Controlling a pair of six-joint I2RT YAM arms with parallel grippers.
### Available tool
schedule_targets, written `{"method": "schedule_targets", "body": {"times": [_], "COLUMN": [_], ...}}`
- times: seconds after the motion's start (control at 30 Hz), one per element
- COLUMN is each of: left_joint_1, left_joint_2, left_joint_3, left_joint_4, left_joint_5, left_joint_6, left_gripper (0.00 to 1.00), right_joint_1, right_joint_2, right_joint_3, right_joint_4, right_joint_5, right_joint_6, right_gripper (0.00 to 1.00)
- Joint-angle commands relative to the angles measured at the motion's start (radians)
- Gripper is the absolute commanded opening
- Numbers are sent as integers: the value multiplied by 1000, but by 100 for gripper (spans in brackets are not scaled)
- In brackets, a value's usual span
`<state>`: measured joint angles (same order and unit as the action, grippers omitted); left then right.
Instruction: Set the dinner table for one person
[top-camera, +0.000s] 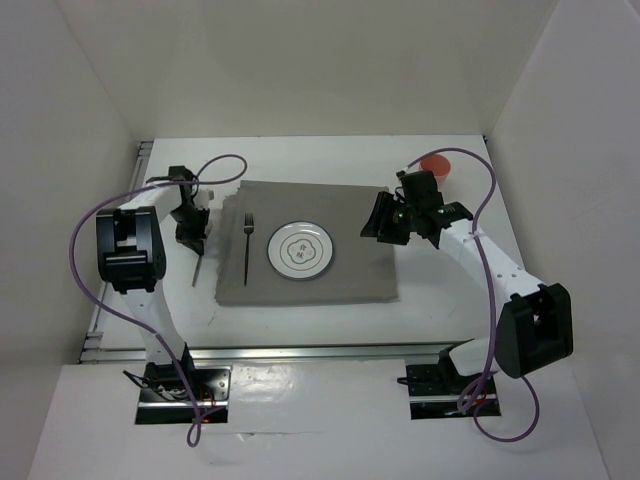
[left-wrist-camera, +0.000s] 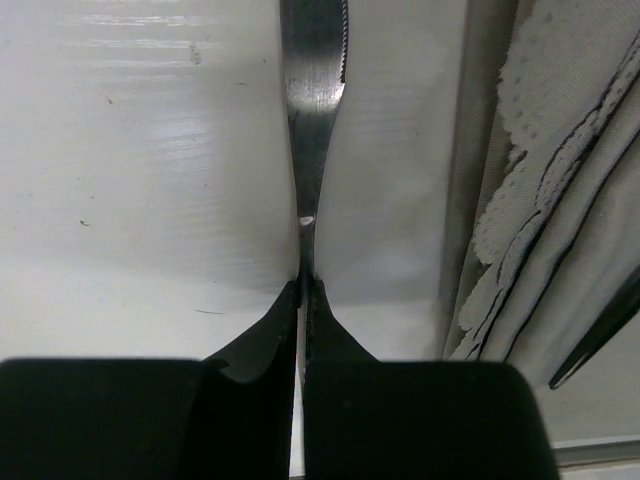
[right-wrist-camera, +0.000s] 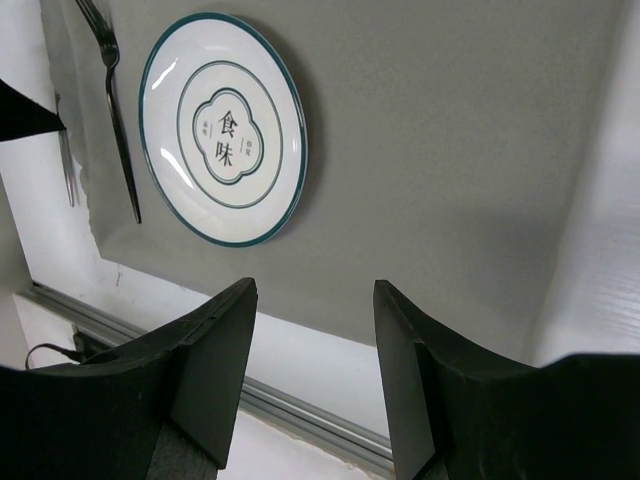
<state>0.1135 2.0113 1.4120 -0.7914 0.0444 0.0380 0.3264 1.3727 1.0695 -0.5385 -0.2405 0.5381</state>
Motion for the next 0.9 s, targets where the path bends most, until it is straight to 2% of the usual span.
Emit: {"method": "schedule_targets", "body": {"times": [0.0,0.17,0.37,0.47,0.5,0.7,0.73,0.8,0.87], "left_joint_1": [43,95,133,133,133,-15,-38,-98,-132], "left_joint_2": [47,-63,-192,-259,-278,-355,-355,-355,-365], "left_joint_3": [-38,42,169,209,220,220,232,242,242], "left_joint_4": [29,-31,-89,-100,-100,-40,-40,-54,-54], "left_joint_5": [83,325,491,648,751,1089,1180,1268,1279], "left_joint_6": [7,19,31,14,-13,-52,-43,-27,-18], "left_gripper": [0,0,0,0,0,0,0,0,0], "right_joint_1": [-6,-6,55,101,141,301,313,325,338], "right_joint_2": [-32,-66,-129,-129,-118,32,60,126,153], "right_joint_3": [15,-51,-65,-45,-34,84,136,188,208], "right_joint_4": [6,118,265,346,376,571,584,644,682], "right_joint_5": [-22,-161,-263,-284,-284,-335,-347,-413,-439], "right_joint_6": [-15,-47,-114,-135,-135,-158,-158,-142,-133], "right_gripper": [58,58,58,58,58,59,59,59,59]}}
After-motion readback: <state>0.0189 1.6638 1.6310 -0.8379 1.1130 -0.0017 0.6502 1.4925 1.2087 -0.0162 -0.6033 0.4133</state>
